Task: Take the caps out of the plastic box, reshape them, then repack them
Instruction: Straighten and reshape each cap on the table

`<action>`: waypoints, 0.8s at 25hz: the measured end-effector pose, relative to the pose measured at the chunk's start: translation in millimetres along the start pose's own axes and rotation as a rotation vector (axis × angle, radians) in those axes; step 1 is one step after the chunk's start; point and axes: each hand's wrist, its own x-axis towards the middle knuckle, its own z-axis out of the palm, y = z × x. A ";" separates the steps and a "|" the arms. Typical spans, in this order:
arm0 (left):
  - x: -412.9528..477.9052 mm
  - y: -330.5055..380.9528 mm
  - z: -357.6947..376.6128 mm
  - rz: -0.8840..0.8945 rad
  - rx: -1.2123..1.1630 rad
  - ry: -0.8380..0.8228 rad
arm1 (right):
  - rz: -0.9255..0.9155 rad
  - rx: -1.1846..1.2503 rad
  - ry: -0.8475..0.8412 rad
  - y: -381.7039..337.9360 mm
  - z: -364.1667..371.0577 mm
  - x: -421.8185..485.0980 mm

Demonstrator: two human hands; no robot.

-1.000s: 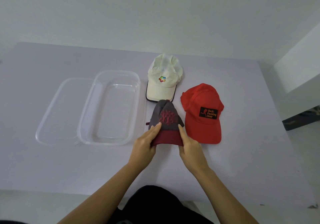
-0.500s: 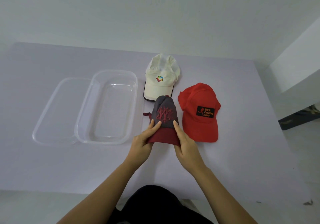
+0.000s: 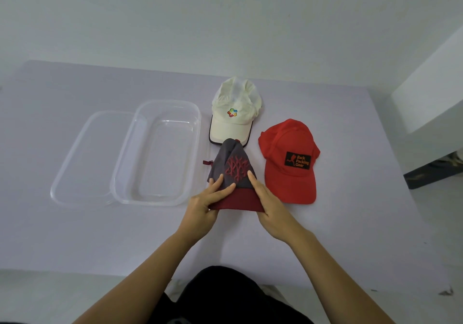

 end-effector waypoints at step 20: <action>-4.8 7.5 17.8 0.050 -0.023 0.150 | -0.057 0.178 0.235 -13.7 33.9 5.2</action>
